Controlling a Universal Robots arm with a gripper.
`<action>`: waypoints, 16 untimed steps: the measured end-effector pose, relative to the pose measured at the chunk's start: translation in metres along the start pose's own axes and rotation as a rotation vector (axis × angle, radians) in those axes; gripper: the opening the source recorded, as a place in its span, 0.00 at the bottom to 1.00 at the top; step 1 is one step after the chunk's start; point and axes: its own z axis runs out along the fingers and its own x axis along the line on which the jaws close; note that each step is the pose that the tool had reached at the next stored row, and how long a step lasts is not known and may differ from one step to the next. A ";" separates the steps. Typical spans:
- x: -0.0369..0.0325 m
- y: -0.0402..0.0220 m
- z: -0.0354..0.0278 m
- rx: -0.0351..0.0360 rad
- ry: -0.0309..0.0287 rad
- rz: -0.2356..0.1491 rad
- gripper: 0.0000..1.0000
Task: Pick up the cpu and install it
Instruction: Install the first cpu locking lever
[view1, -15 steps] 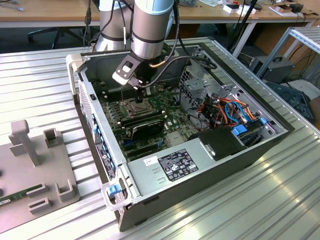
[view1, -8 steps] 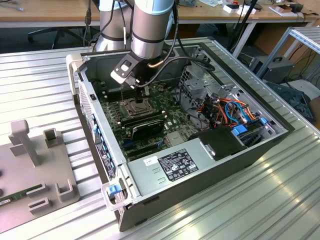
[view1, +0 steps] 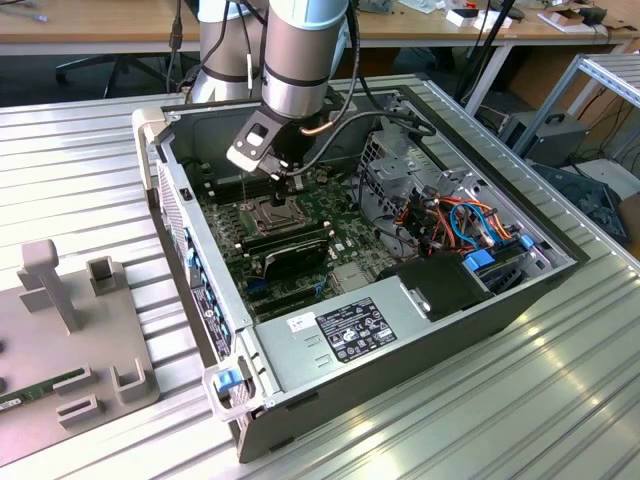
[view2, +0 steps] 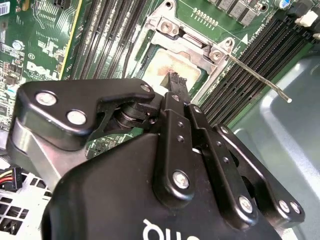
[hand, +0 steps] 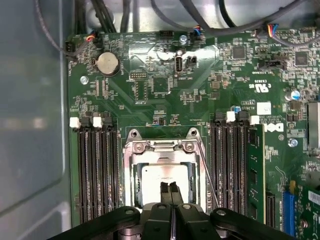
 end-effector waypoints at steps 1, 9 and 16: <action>0.0000 0.0000 0.0000 0.0000 0.0000 0.000 0.11; 0.0000 0.0000 0.0000 0.0005 0.0011 -0.036 0.11; 0.0000 0.0000 0.0001 0.0023 0.0048 -0.157 0.11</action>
